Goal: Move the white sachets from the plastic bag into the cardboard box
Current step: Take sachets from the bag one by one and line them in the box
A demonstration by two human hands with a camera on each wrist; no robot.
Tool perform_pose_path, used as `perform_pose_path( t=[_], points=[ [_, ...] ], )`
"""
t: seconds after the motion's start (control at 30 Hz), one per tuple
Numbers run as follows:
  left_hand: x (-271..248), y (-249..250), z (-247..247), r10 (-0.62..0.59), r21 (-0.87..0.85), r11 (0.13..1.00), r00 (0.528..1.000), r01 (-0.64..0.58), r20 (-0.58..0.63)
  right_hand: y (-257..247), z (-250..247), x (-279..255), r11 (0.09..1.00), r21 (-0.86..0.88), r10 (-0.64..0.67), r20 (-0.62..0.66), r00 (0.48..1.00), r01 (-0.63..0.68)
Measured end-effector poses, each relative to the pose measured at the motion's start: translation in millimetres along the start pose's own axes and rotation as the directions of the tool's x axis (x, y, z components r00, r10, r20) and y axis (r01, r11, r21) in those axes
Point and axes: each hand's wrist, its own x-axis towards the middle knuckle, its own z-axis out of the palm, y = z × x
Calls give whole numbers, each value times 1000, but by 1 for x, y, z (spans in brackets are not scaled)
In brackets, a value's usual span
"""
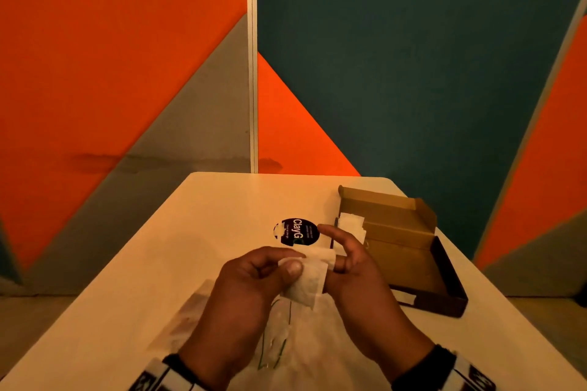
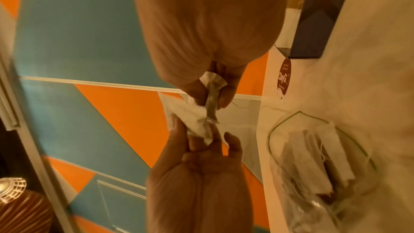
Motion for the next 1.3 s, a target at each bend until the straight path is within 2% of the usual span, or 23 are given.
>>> perform_pose_path(
  t=[0.13,0.27,0.37,0.43,0.53,0.6,0.8,0.87,1.0,1.13,1.2,1.3],
  points=[
    [1,-7,5,79,85,994,995,-74,-59,7,2,-1,996,62,66,-4,998,-65],
    [2,-14,4,165,219,965,984,-146,-68,7,2,-6,989,127,70,51,996,-76],
    [5,-19,4,162,253,960,977,-123,-139,6,-2,-8,959,257,97,90,991,-117],
    [6,-22,4,103,211,975,982,-69,-155,8,-4,-9,940,311,111,110,988,-141],
    [9,-26,7,20,116,993,981,3,-192,10,0,-10,971,194,126,71,990,-137],
    [9,-26,8,6,118,993,979,18,-204,13,3,-10,984,122,123,34,992,-126],
    [6,-19,9,86,157,986,972,-52,-220,21,4,-10,977,159,154,-75,985,-141],
    [7,-18,9,117,184,980,966,-75,-232,24,3,-9,987,114,130,-116,985,-117],
    [7,-17,8,153,254,963,962,-93,-227,25,-2,-8,991,57,123,-110,986,-117],
    [1,-6,-4,74,284,958,982,-21,-174,12,-16,-7,991,24,132,-81,988,-130],
    [1,1,-18,45,393,919,986,21,-159,1,-29,1,994,-6,110,-128,986,-112],
    [4,7,-43,17,603,794,990,72,-141,-17,-54,26,994,-37,88,-230,969,-99]
  ],
)
